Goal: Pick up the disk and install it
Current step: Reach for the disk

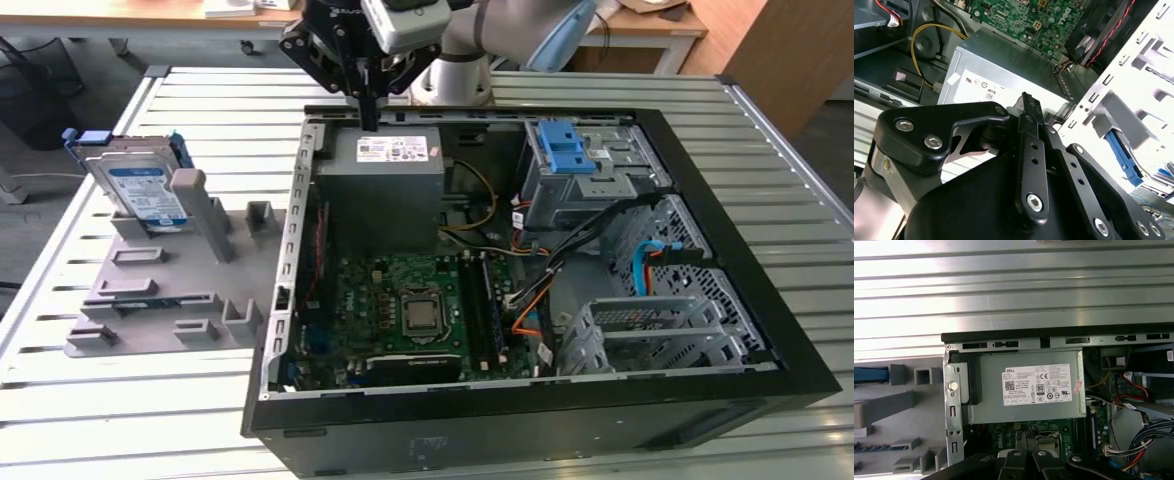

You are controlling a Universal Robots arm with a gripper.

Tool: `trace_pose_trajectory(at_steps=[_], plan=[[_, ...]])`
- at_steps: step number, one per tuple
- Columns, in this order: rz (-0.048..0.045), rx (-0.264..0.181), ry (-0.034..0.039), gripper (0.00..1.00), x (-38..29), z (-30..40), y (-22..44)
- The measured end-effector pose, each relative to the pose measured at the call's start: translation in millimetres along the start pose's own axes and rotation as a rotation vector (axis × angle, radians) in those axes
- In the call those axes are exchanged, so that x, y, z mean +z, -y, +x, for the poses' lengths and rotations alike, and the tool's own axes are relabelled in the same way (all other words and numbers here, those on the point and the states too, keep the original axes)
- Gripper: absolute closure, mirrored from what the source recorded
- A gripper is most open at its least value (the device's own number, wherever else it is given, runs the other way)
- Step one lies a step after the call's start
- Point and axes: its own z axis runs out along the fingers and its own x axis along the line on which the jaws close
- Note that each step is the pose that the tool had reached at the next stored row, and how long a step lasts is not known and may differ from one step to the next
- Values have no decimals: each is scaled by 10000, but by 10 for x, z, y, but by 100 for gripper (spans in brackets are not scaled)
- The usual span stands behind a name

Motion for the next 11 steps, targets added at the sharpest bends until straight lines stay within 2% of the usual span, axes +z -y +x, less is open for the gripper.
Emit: trace_pose_trajectory(at_steps=[11], plan=[[0, 0, 0, 89, 3, 50, 4]])
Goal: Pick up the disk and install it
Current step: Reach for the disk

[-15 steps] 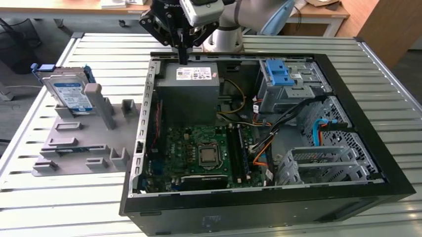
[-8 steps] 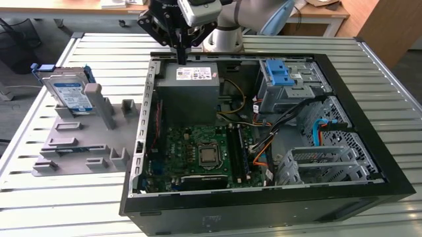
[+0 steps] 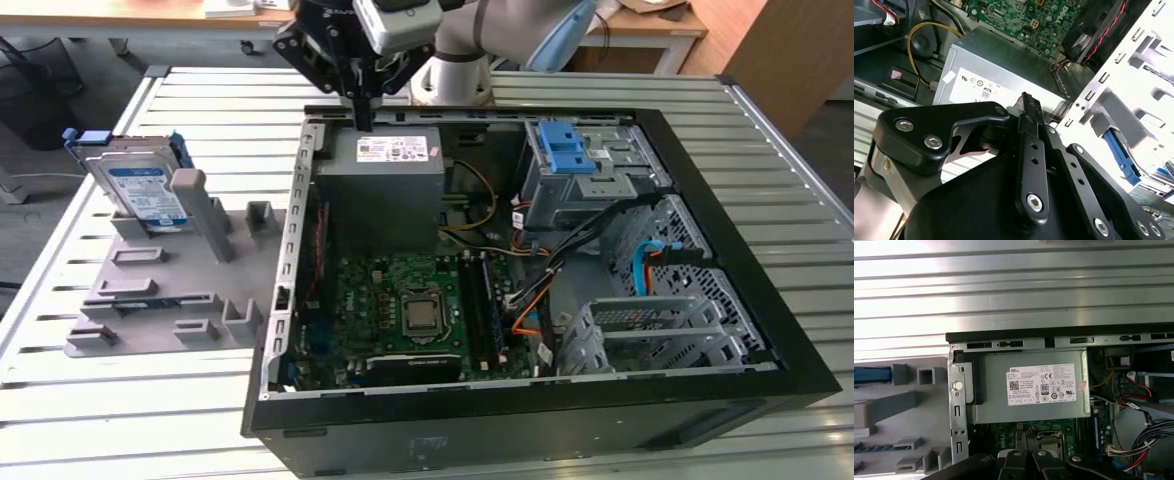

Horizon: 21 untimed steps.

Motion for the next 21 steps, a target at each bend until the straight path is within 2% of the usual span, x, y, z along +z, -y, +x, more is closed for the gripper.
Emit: trace_pose_trajectory(at_steps=[21], plan=[[0, 0, 0, 89, 4, 82, 6]])
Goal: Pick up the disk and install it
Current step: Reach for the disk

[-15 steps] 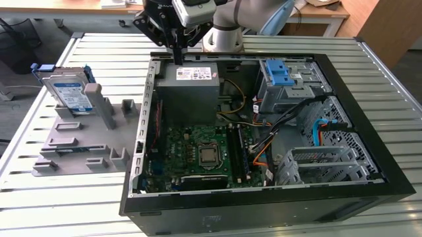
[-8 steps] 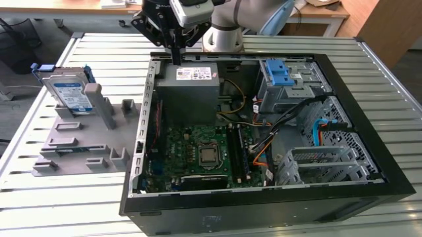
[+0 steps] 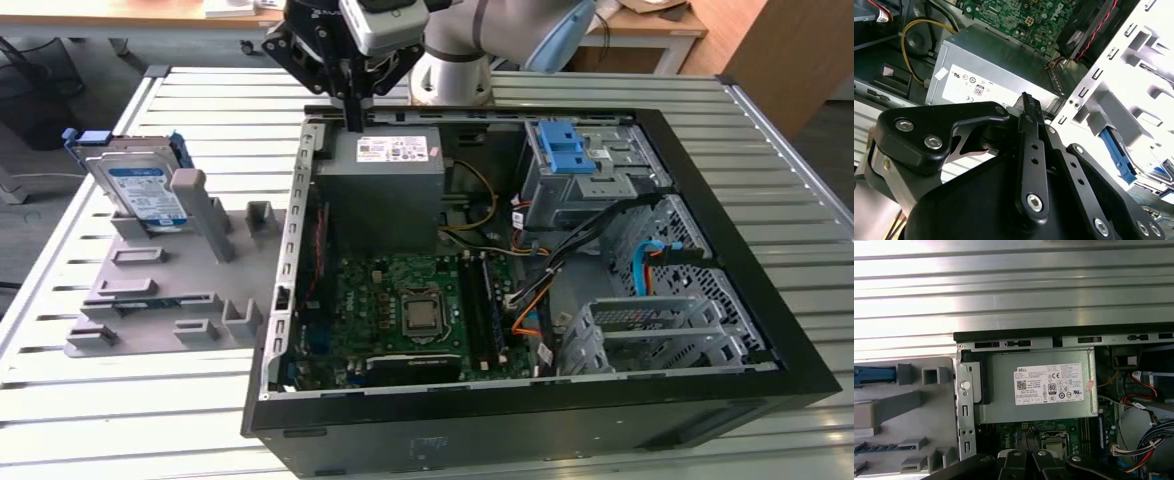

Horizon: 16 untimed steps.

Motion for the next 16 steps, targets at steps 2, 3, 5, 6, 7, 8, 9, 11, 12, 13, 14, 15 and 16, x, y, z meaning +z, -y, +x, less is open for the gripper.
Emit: trace_pose_trajectory(at_steps=[2, 3, 5, 6, 7, 8, 9, 11, 12, 13, 14, 15, 16], plan=[[0, 0, 0, 89, 0, 6, 0], [0, 0, 0, 89, 1, 8, 1], [0, 1, 0, 89, 1, 16, 1], [0, 1, 1, 89, 2, 19, 2], [-1, 0, 0, 89, 2, 23, 2], [0, 0, 0, 89, 3, 26, 2], [0, 0, 0, 89, 3, 29, 2], [0, 0, 0, 89, 3, 35, 3], [0, 0, -1, 89, 4, 38, 3], [0, 0, -1, 89, 4, 41, 3], [0, 0, 0, 89, 5, 45, 3], [1, 0, 0, 89, 5, 48, 4], [0, 0, 0, 89, 5, 51, 4]])
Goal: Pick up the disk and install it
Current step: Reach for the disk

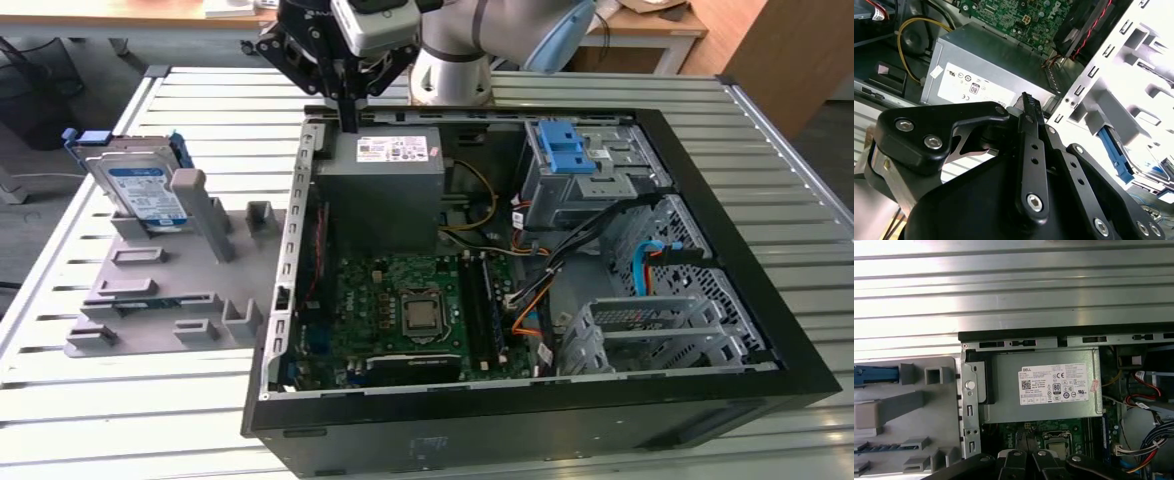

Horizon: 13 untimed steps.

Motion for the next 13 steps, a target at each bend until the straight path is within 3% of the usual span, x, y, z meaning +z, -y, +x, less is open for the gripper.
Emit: trace_pose_trajectory(at_steps=[13], plan=[[0, -1, 0, 89, 4, 36, 3]])
